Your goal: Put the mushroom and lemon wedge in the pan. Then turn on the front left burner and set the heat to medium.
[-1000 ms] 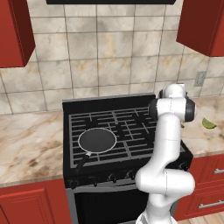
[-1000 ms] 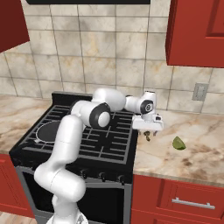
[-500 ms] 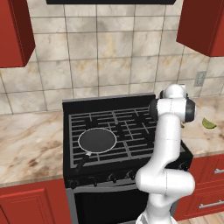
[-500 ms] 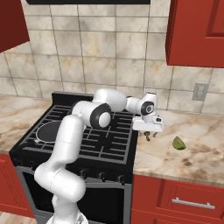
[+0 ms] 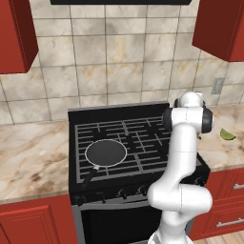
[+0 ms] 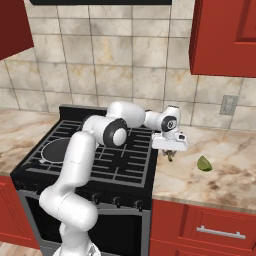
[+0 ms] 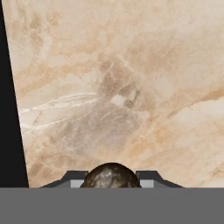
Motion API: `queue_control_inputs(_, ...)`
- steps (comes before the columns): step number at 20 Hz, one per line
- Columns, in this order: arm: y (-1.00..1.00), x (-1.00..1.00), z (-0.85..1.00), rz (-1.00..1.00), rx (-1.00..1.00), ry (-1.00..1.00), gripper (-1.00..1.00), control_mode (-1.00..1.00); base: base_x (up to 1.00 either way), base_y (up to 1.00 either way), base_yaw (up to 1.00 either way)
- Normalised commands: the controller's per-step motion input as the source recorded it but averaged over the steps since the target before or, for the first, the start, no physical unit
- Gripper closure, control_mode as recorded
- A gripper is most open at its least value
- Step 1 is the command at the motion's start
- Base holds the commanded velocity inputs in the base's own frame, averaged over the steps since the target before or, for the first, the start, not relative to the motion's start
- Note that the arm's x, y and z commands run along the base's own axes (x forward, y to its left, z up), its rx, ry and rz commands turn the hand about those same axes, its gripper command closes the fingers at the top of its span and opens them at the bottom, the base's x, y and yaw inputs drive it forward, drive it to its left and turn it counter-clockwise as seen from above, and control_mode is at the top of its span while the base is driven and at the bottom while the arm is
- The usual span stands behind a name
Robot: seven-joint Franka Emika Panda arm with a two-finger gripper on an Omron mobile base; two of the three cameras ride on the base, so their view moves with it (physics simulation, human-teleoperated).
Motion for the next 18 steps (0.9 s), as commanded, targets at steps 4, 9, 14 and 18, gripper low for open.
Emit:
queue_control_inputs(4, 0.02, -0.03, 0.12, 0.0, 0.0, 0.0, 1.0, -1.0, 0.0, 0.0, 0.0)
queue_control_inputs(9, 0.27, -0.01, 0.54, -0.01, 0.0, 0.0, 1.0, -1.0, 0.0, 0.0, 0.0)
queue_control_inputs(14, 0.62, -0.11, 0.37, -0.03, -0.02, 0.0, 1.0, -1.0, 0.0, 0.0, 0.0)
queue_control_inputs(18, 0.84, -0.35, 0.22, 0.0, -0.03, 0.0, 1.0, -1.0, 0.0, 0.0, 0.0)
